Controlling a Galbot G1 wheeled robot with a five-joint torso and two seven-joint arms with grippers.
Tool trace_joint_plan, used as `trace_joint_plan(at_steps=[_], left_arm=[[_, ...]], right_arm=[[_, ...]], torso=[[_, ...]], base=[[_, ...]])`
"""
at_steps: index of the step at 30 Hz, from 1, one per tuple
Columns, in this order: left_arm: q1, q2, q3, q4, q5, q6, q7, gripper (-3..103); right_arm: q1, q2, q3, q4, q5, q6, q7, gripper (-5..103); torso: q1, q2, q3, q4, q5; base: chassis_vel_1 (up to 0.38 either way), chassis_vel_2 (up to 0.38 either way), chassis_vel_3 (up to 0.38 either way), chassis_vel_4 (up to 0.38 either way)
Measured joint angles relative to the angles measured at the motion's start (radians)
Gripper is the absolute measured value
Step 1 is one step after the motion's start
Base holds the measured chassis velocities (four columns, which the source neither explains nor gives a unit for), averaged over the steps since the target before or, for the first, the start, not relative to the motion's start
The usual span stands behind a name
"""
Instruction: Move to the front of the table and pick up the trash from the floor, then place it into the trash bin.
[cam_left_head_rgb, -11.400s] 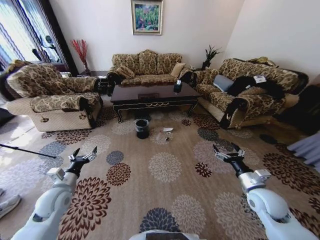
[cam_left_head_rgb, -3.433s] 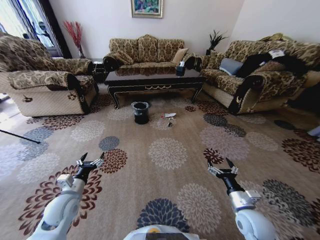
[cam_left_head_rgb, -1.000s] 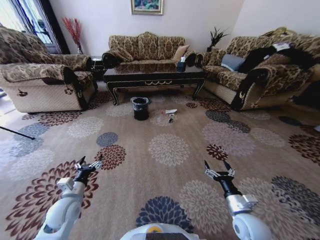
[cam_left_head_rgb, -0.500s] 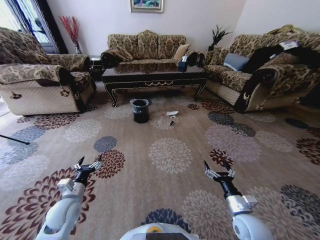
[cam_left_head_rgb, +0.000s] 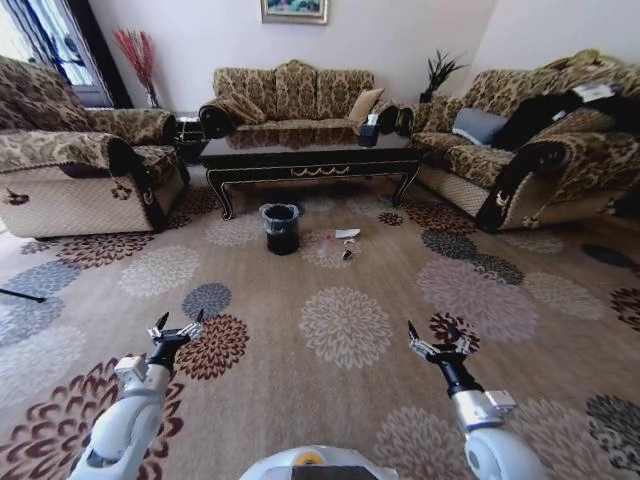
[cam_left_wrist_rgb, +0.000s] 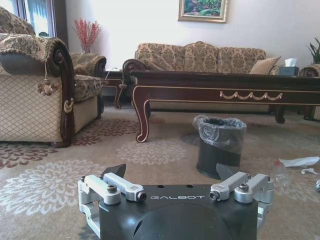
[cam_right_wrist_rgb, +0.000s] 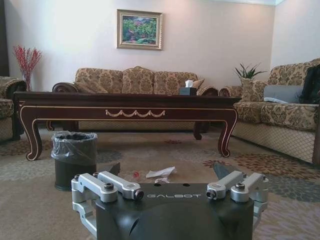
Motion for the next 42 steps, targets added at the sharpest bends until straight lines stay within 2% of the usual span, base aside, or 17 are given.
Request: trace_joint_plan(at_steps=[42], left_arm=[[0.011, -0.013, -0.015, 0.015, -0.003, -0.004, -0.015, 100]], right_arm=[[-0.012, 0.017, -0.015, -0.004, -0.034, 0.009, -0.019, 100]], torso=[[0.0, 0.0, 0.002, -0.0001, -0.0002]], base=[[-0.183, 0.174, 0.176, -0.185]])
